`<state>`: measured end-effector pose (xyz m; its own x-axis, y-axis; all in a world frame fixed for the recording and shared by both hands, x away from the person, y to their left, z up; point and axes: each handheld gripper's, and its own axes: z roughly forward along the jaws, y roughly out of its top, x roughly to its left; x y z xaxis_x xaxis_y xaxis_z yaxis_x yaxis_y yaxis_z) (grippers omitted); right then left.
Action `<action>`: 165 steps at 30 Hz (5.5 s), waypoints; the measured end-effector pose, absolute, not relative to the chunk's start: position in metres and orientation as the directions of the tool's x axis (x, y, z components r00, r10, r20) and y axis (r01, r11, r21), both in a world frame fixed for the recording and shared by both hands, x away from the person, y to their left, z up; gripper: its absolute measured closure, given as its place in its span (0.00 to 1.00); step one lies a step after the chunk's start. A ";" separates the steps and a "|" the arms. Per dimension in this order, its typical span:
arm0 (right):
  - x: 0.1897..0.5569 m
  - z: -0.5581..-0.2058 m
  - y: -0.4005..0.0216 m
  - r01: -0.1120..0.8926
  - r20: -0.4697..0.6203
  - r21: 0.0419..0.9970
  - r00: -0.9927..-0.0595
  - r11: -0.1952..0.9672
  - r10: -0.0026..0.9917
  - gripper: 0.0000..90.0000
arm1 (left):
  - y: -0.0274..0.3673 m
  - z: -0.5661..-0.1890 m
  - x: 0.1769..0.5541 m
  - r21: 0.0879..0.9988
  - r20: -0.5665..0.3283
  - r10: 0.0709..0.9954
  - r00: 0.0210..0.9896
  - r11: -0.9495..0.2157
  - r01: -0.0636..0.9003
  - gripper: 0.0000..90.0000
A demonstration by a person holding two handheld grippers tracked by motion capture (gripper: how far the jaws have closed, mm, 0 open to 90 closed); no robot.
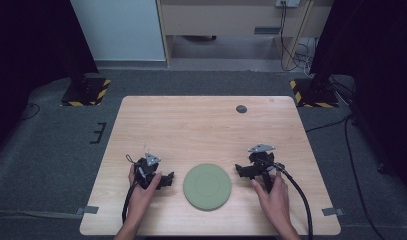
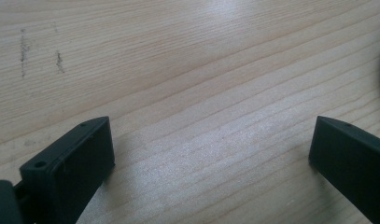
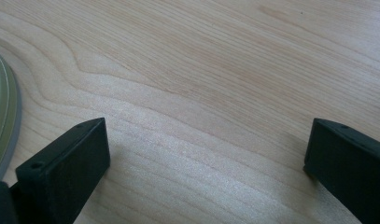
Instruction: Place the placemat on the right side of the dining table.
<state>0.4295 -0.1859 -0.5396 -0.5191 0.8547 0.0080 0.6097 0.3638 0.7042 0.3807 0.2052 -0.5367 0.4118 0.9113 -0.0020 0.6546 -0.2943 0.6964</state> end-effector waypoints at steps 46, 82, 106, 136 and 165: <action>0.354 -0.516 -0.164 0.481 -0.054 0.731 -0.666 0.484 0.744 0.12 | 0.191 -0.520 0.346 0.742 -0.045 0.824 0.565 -0.351 0.571 0.03; 0.358 -0.525 -0.162 0.489 -0.090 0.714 -0.646 0.501 0.758 0.13 | 0.171 -0.526 0.351 0.728 -0.023 0.821 0.570 -0.377 0.572 0.04; 0.362 -0.526 -0.160 0.500 -0.105 0.719 -0.609 0.482 0.786 0.11 | 0.166 -0.526 0.353 0.724 0.008 0.831 0.557 -0.389 0.569 0.00; 0.345 -0.524 -0.158 0.501 0.002 0.727 -0.684 0.469 0.729 0.10 | 0.164 -0.526 0.341 0.713 0.004 0.804 0.594 -0.419 0.562 0.03; 0.360 -0.528 -0.162 0.538 0.027 0.725 -0.645 0.429 0.764 0.03 | 0.159 -0.527 0.353 0.726 0.030 0.831 0.555 -0.400 0.559 0.02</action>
<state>0.3605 -0.1624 -0.5281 -0.6449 0.7637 0.0271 0.5385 0.4290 0.7253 0.3533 0.1594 -0.5273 0.5555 0.8310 0.0301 0.5594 -0.4002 0.7258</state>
